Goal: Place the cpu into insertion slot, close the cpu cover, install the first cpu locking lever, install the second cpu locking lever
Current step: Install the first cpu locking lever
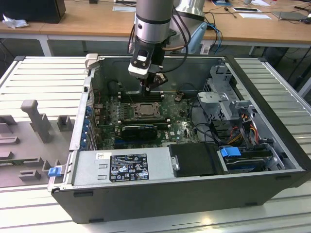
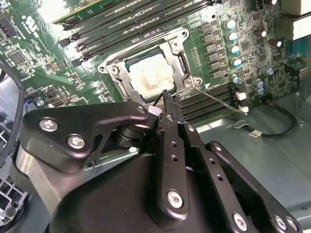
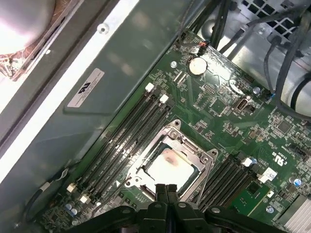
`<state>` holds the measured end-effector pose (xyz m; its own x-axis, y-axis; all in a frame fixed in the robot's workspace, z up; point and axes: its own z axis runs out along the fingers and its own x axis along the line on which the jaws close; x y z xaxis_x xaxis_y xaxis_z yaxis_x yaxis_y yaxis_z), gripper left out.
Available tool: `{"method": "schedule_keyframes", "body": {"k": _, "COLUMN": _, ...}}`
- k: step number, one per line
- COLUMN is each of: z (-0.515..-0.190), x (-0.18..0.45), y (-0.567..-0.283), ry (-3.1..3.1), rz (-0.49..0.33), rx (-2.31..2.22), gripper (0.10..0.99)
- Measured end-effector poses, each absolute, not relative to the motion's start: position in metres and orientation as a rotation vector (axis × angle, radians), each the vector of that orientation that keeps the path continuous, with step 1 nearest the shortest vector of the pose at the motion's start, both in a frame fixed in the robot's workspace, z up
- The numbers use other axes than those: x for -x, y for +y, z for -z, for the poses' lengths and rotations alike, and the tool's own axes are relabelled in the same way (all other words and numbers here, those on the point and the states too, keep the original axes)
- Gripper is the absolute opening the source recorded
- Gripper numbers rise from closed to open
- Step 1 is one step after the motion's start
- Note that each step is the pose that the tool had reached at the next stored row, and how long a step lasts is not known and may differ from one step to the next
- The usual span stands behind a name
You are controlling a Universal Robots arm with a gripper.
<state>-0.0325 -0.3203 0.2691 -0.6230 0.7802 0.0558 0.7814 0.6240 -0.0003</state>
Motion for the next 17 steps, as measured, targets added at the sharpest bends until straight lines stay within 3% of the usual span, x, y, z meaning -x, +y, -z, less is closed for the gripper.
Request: {"method": "schedule_keyframes", "body": {"k": 17, "z": -0.2691, "x": 0.0325, "y": -0.3204, "ry": -2.911, "rz": 0.030, "rx": 1.032, "gripper": 0.106}}
